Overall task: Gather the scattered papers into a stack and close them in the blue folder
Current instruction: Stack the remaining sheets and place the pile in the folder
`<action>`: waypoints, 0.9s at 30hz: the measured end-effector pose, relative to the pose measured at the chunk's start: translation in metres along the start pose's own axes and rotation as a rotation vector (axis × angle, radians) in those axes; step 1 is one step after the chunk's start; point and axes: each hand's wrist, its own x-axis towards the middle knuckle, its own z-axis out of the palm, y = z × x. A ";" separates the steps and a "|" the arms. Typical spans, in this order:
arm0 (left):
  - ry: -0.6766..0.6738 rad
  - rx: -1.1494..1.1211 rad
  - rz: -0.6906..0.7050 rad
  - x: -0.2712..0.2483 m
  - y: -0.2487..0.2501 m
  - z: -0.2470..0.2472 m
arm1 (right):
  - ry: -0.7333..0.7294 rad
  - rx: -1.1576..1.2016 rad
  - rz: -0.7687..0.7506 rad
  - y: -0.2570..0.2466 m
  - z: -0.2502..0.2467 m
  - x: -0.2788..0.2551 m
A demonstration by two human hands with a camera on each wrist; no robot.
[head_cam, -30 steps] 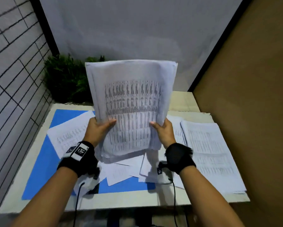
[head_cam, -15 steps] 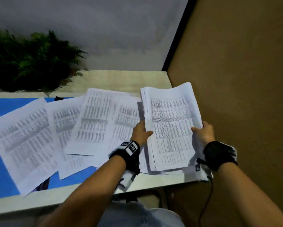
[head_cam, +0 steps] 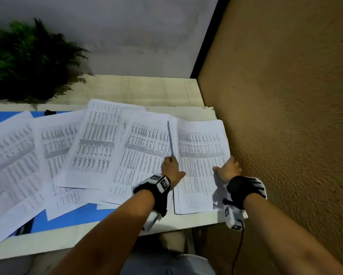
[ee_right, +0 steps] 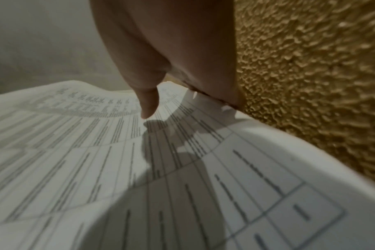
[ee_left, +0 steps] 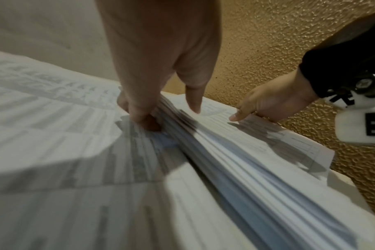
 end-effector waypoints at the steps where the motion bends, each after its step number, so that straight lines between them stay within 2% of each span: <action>1: -0.007 -0.011 0.009 -0.003 -0.004 -0.009 | 0.039 -0.040 -0.004 -0.006 0.002 -0.007; 3: 0.049 -0.036 0.033 -0.008 -0.013 -0.033 | 0.165 -0.082 -0.081 -0.020 0.009 -0.019; 5: 0.168 -0.049 0.040 -0.013 -0.034 -0.066 | 0.243 -0.022 -0.292 -0.042 0.023 -0.037; 7: 0.282 -0.042 -0.004 -0.021 -0.067 -0.104 | 0.150 0.024 -0.502 -0.069 0.045 -0.058; 10: 0.405 0.068 -0.162 -0.036 -0.124 -0.158 | -0.040 -0.009 -0.594 -0.106 0.080 -0.085; 14: 0.478 0.110 -0.311 -0.055 -0.180 -0.206 | -0.169 -0.130 -0.492 -0.127 0.120 -0.108; 17: 0.536 0.090 -0.417 -0.059 -0.201 -0.223 | -0.113 -0.224 -0.339 -0.130 0.134 -0.115; 21: 0.607 -0.064 -0.605 -0.060 -0.221 -0.237 | -0.035 -0.211 -0.105 -0.129 0.149 -0.127; 25: 0.587 -0.088 -0.555 -0.059 -0.239 -0.249 | -0.017 -0.214 0.054 -0.129 0.158 -0.138; 27: 0.657 -0.045 -0.538 -0.064 -0.251 -0.258 | -0.020 -0.248 0.089 -0.132 0.160 -0.140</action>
